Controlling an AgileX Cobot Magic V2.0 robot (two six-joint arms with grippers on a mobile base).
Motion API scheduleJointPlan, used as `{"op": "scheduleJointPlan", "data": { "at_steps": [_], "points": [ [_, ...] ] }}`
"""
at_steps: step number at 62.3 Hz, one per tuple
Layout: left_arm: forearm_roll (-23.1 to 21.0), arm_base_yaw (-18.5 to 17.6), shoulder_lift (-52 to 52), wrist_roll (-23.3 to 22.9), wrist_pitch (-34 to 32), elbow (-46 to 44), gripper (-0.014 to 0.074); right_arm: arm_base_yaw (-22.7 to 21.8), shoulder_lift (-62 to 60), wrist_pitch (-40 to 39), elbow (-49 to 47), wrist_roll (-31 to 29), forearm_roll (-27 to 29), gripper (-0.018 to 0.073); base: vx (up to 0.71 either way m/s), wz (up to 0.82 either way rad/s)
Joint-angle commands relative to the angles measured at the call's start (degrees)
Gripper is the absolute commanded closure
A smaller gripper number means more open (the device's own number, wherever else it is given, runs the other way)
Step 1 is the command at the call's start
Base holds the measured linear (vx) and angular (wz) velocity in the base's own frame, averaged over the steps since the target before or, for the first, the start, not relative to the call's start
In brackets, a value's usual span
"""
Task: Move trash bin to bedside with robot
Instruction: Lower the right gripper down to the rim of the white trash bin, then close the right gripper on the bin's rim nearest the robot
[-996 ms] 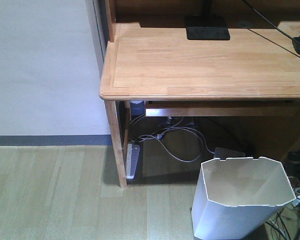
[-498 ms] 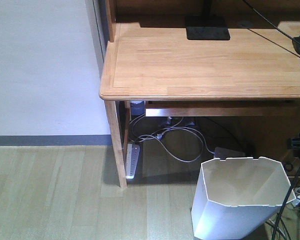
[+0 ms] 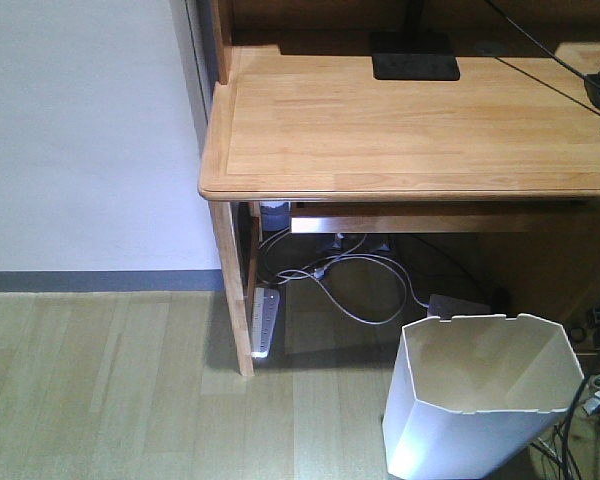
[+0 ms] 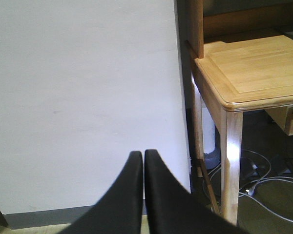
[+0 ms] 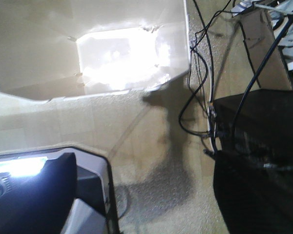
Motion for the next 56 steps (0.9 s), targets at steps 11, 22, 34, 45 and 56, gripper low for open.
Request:
{"op": "scheduleJointPlan", "data": {
  "at_steps": [11,22,34,45,56],
  "points": [
    [-0.03,-0.35,-0.58,-0.46,-4.20,1.65,0.0602,-0.46,14.68,-4.53,-11.99,-2.80,0.17,0.0007,0.00,0.00],
    [-0.03,-0.35,-0.58,-0.46,-4.20,1.65,0.0602,-0.46,23.79,-4.59,-20.71,-2.85,0.11,0.0007,0.00,0.00],
    [-0.03,-0.35,-0.58,-0.46,-4.20,1.65,0.0602,-0.46,32.23,-4.28,-29.39,-4.16,0.06,0.0007,0.00,0.00],
    [-0.03,-0.35,-0.58,-0.46,-4.20,1.65,0.0602,-0.46,40.00,-2.84,-37.50,-4.36,-1.13,0.0007,0.00,0.00],
    [-0.03,-0.35,-0.58,-0.46,-4.20,1.65,0.0602,-0.46,46.99,-1.20,-44.99,-4.36,-1.42,0.0007,0.00,0.00]
  ]
}}
